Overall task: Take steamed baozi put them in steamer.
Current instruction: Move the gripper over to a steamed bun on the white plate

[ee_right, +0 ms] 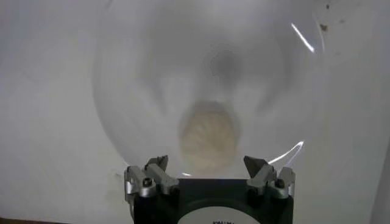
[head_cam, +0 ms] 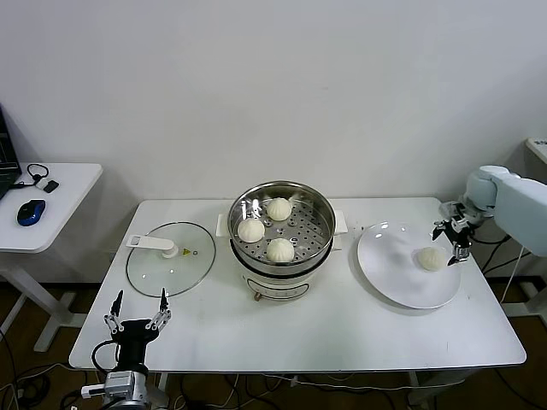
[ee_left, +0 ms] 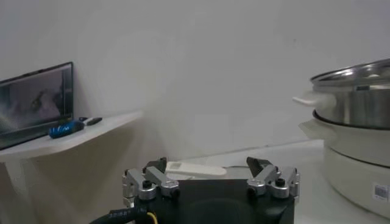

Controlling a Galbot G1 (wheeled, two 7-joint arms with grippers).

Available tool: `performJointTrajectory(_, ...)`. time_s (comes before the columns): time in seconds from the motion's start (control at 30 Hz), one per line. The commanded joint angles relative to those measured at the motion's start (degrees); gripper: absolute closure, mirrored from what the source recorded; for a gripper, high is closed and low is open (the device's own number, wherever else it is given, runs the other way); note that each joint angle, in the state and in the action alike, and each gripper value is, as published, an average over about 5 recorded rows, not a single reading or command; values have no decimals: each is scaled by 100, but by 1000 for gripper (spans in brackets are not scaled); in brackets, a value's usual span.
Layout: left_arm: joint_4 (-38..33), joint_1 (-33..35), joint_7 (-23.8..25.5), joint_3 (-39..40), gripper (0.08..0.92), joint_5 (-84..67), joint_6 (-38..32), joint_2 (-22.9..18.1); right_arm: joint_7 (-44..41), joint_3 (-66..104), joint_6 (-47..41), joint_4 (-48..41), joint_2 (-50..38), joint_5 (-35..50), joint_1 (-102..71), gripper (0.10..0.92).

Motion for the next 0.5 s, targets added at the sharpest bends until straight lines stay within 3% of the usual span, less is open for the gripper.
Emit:
performJointTrajectory(0.03,11,1,2,8,177,35,-15,-280,-7,957,125,-668,91,-418,-705,203)
performJointTrajectory(0.5,54,-9,3,2,177,36,-54,-280,21,1468,323,-1082,376,-534,-894,203)
